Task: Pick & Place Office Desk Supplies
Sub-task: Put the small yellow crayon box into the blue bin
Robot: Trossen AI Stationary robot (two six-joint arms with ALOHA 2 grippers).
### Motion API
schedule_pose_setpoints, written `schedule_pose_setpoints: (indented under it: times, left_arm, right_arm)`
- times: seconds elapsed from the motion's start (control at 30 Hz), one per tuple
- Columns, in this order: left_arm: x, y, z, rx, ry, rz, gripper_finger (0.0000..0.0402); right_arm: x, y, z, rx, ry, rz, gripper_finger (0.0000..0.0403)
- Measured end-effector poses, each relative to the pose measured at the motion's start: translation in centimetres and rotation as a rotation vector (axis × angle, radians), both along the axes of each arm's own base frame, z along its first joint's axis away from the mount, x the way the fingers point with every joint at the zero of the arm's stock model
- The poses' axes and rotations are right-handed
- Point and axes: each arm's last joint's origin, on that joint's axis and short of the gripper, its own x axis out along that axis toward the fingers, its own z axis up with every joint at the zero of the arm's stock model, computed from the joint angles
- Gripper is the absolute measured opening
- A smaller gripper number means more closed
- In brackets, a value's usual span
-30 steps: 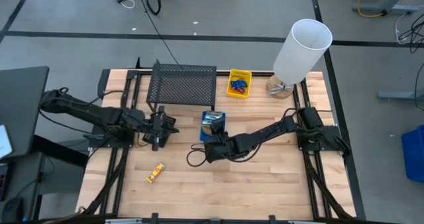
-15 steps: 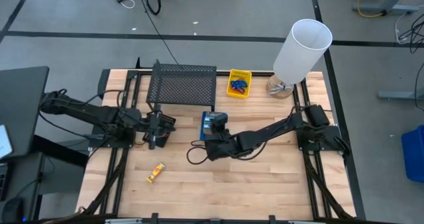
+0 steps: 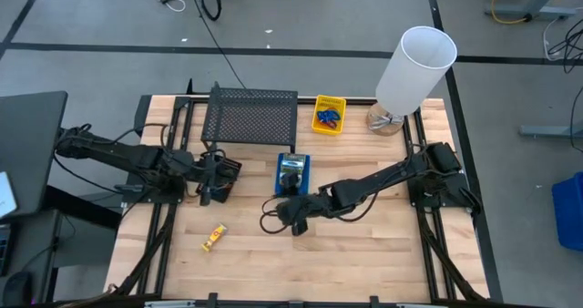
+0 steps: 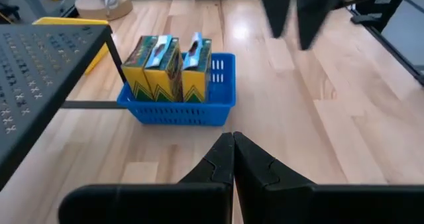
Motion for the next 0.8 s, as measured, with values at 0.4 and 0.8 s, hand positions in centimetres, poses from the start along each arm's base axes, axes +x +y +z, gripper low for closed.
schedule_pose_setpoints:
  times: [0.4,0.8]
  left_arm:
    - [-1.1,-0.1,-6.4,-0.155,-0.219,-0.087,0.0005]
    - [-1.3,-0.4,-5.2,-0.033,-0.336,-0.13,0.0005]
  right_arm:
    - [0.3,0.9,0.4,0.084,-0.044,0.092,0.0185]
    - [4.1,0.4,-3.9,0.372,-0.05,0.315,0.0176]
